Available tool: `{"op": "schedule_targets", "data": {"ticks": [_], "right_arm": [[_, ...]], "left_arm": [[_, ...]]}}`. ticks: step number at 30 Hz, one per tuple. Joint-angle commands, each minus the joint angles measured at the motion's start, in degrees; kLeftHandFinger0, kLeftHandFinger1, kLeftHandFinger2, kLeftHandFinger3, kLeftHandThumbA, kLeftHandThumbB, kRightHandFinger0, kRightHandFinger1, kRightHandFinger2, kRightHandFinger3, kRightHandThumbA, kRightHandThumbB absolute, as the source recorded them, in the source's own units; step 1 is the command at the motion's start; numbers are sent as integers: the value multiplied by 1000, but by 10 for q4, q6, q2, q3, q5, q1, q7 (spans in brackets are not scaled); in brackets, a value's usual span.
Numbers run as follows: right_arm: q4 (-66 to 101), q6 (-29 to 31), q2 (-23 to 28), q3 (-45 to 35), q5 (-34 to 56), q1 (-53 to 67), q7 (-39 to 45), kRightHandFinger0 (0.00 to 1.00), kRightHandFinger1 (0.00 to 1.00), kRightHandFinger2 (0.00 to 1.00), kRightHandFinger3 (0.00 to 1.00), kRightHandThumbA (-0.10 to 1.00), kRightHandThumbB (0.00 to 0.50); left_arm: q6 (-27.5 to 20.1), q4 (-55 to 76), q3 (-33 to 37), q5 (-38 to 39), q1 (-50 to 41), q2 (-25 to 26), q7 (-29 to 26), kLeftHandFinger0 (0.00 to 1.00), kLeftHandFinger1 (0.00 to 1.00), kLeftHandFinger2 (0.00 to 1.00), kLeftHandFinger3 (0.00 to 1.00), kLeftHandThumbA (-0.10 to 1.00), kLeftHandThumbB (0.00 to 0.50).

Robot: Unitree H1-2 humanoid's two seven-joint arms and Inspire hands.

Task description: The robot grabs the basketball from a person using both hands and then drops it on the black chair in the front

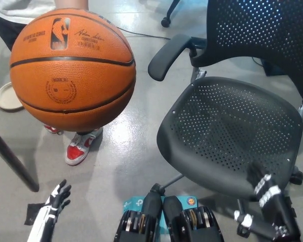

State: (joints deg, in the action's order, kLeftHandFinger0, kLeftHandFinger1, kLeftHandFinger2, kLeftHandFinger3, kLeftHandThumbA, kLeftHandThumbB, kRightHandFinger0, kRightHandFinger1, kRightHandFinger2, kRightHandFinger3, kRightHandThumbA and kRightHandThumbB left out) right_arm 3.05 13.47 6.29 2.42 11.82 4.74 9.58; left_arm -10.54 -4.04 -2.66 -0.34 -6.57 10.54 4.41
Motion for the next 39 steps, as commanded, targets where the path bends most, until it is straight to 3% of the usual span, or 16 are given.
{"op": "schedule_targets", "data": {"ticks": [1, 4, 9, 11, 19, 24, 34, 37, 39], "right_arm": [[124, -72, -7, -3, 48, -57, -7, 1000, 1000, 1000, 1000, 1000, 277], [142, -114, -13, -1, 40, -110, -17, 1000, 1000, 1000, 1000, 1000, 324], [132, -162, -42, 3, 28, -176, -35, 1000, 1000, 1000, 1000, 1000, 332], [112, -169, -49, 7, 28, -204, -29, 1000, 1000, 1000, 1000, 1000, 303], [13, -187, -101, -1, 46, -299, -28, 1000, 1000, 1000, 1000, 1000, 305], [-45, -196, -123, -9, 59, -349, -22, 1000, 1000, 1000, 1000, 1000, 350], [-113, -191, -158, -33, 109, -408, 1, 1000, 1000, 1000, 1000, 1000, 381], [-109, -200, -172, -37, 124, -419, -1, 1000, 1000, 1000, 1000, 1000, 427], [-106, -203, -175, -38, 128, -421, 1, 1000, 1000, 1000, 1000, 1000, 429]], "left_arm": [[-8, 107, -46, 15, 1, -1, -37, 1000, 1000, 1000, 1000, 1000, 112], [14, 153, -71, 23, 16, -4, -41, 1000, 1000, 1000, 1000, 1000, 110], [51, 200, -99, 37, 41, 3, -39, 1000, 1000, 1000, 1000, 1000, 112], [56, 204, -108, 40, 55, 2, -41, 1000, 1000, 1000, 1000, 1000, 113], [83, 201, -122, 43, 100, 8, -39, 1000, 1000, 1000, 1000, 1000, 142], [96, 203, -118, 28, 126, 6, -44, 1000, 1000, 1000, 1000, 1000, 153], [127, 200, -103, 13, 172, 8, -40, 1000, 1000, 1000, 1000, 1000, 168], [126, 196, -100, 5, 182, 4, -43, 1000, 1000, 1000, 1000, 1000, 151], [127, 196, -97, 5, 186, 2, -42, 1000, 1000, 1000, 1000, 1000, 139]]}}
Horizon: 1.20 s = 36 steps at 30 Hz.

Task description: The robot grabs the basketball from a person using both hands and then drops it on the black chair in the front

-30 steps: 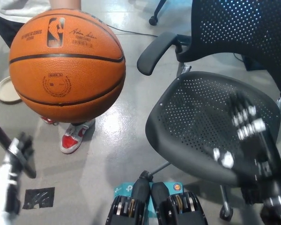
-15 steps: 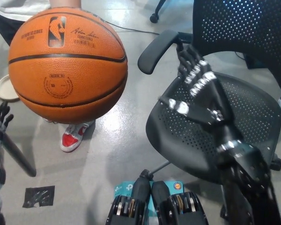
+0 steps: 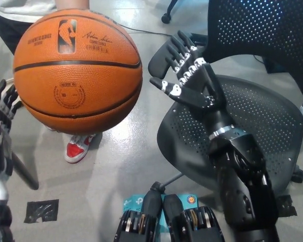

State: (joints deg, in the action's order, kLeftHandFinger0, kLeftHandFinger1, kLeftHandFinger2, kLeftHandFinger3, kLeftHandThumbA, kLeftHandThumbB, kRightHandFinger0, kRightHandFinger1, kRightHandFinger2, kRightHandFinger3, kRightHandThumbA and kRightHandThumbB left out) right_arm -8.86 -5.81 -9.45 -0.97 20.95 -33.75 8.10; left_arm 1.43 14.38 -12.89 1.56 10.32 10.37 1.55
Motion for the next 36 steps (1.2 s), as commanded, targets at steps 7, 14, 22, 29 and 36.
{"op": "schedule_targets", "data": {"ticks": [7, 14, 22, 29, 36], "right_arm": [[34, -37, -29, 0, 42, -33, 10, 1000, 1000, 1000, 1000, 1000, 424], [21, -31, -40, 1, 38, -38, 5, 1000, 1000, 1000, 1000, 1000, 409], [-27, -2, -39, 13, 7, -51, 10, 1000, 1000, 1000, 1000, 1000, 361], [-81, 20, -39, 16, -10, -69, 11, 1000, 1000, 1000, 1000, 1000, 375], [-130, 46, -49, 47, -50, -81, 4, 1000, 1000, 1000, 1000, 1000, 399]], "left_arm": [[18, 25, 12, -18, 15, 0, -12, 1000, 1000, 1000, 1000, 1000, 114], [19, 29, 19, -26, 8, 3, -9, 1000, 1000, 1000, 1000, 1000, 113], [19, 33, 24, -28, 8, 2, -7, 1000, 1000, 1000, 1000, 1000, 113], [21, 35, 30, -31, 12, -3, -8, 1000, 1000, 1000, 1000, 1000, 98], [24, 30, 41, -37, 24, -10, -7, 1000, 1000, 1000, 1000, 1000, 122]]}}
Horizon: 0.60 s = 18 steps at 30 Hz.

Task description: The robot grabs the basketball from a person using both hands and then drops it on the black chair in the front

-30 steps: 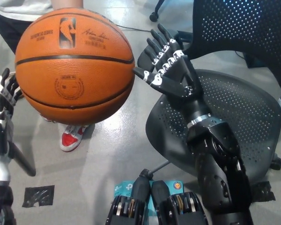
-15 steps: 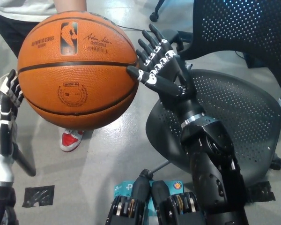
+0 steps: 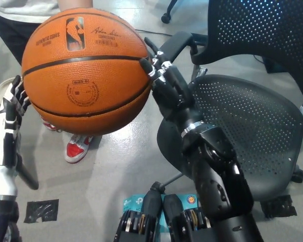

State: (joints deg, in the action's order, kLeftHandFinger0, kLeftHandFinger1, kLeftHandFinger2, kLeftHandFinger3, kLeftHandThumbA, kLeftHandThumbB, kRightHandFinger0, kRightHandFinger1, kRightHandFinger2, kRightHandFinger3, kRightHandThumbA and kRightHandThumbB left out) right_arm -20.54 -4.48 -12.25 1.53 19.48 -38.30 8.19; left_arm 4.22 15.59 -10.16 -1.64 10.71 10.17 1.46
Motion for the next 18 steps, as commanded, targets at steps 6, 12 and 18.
{"op": "schedule_targets", "data": {"ticks": [6, 12, 18], "right_arm": [[-27, 42, -41, 47, -45, -28, 9, 1000, 1000, 1000, 1000, 1000, 380], [-35, 66, -68, 73, -67, -11, 3, 1000, 1000, 1000, 1000, 1000, 361], [-71, 119, -82, 88, -96, -6, -18, 1000, 1000, 1000, 1000, 1000, 320]], "left_arm": [[1, -3, 37, -29, 49, -26, -18, 1000, 1000, 1000, 1000, 1000, 100], [53, -36, 59, -35, 100, -61, -34, 1000, 1000, 1000, 1000, 1000, 115], [30, -97, 68, -30, 151, -96, -63, 1000, 1000, 1000, 1000, 1000, 91]]}}
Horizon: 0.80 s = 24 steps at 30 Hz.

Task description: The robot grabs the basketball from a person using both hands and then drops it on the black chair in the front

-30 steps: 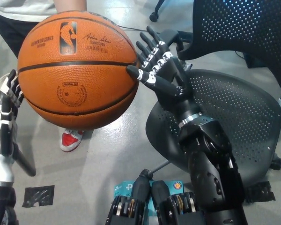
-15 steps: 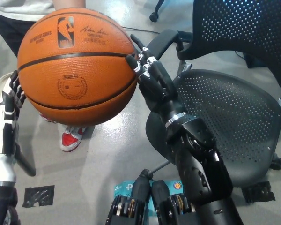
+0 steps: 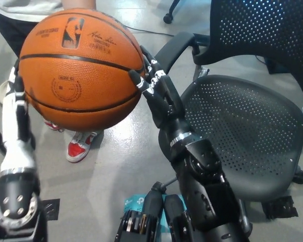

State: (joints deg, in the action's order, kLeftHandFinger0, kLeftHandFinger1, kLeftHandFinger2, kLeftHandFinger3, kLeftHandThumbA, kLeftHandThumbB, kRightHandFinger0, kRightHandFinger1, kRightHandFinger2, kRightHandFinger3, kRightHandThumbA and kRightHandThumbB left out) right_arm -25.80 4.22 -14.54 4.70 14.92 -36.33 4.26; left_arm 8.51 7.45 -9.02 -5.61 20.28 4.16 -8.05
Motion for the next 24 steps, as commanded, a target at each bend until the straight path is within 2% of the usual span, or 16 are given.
{"op": "schedule_targets", "data": {"ticks": [1, 2, 4, 5, 7, 9, 14, 21, 22, 24], "right_arm": [[-30, 48, -61, 56, -46, -28, 29, 1000, 1000, 1000, 1000, 1000, 310], [-46, 78, -58, 64, -64, -31, 26, 1000, 1000, 1000, 1000, 1000, 283], [-65, 111, -54, 75, -96, -39, 7, 1000, 1000, 1000, 1000, 1000, 277], [-69, 114, -54, 75, -94, -41, 7, 1000, 1000, 1000, 1000, 1000, 277], [-70, 111, -55, 75, -87, -41, 8, 1000, 1000, 1000, 1000, 1000, 277], [-65, 96, -54, 75, -84, -41, 0, 1000, 1000, 1000, 1000, 1000, 287], [-61, 88, -54, 70, -63, -38, 0, 1000, 1000, 1000, 1000, 1000, 271], [-58, 91, -48, 71, -64, -39, -7, 1000, 1000, 1000, 1000, 1000, 247], [-40, 93, -42, 69, -60, -35, -5, 1000, 1000, 1000, 1000, 1000, 222], [-20, 95, -38, 69, -60, -36, -9, 1000, 1000, 1000, 1000, 1000, 225]], "left_arm": [[-11, -21, 63, -5, 60, -36, 26, 1000, 1000, 1000, 1000, 1000, 108], [0, -23, 71, -21, 64, -38, 19, 1000, 1000, 1000, 1000, 1000, 116], [12, -25, 84, -32, 65, -36, 19, 1000, 1000, 1000, 1000, 1000, 119], [12, -27, 84, -27, 66, -37, 18, 1000, 1000, 1000, 1000, 1000, 138], [20, -28, 85, -17, 66, -40, 17, 1000, 1000, 1000, 1000, 1000, 147], [25, -31, 90, -11, 68, -40, 18, 1000, 1000, 1000, 1000, 1000, 111], [20, -41, 99, -8, 75, -37, 18, 1000, 1000, 1000, 1000, 1000, 96], [14, -54, 108, -14, 83, -34, 13, 1000, 1000, 1000, 1000, 1000, 103], [13, -52, 117, -22, 91, -34, 12, 1000, 1000, 1000, 1000, 1000, 132], [36, -33, 126, -21, 100, -32, 19, 1000, 1000, 1000, 1000, 1000, 134]]}}
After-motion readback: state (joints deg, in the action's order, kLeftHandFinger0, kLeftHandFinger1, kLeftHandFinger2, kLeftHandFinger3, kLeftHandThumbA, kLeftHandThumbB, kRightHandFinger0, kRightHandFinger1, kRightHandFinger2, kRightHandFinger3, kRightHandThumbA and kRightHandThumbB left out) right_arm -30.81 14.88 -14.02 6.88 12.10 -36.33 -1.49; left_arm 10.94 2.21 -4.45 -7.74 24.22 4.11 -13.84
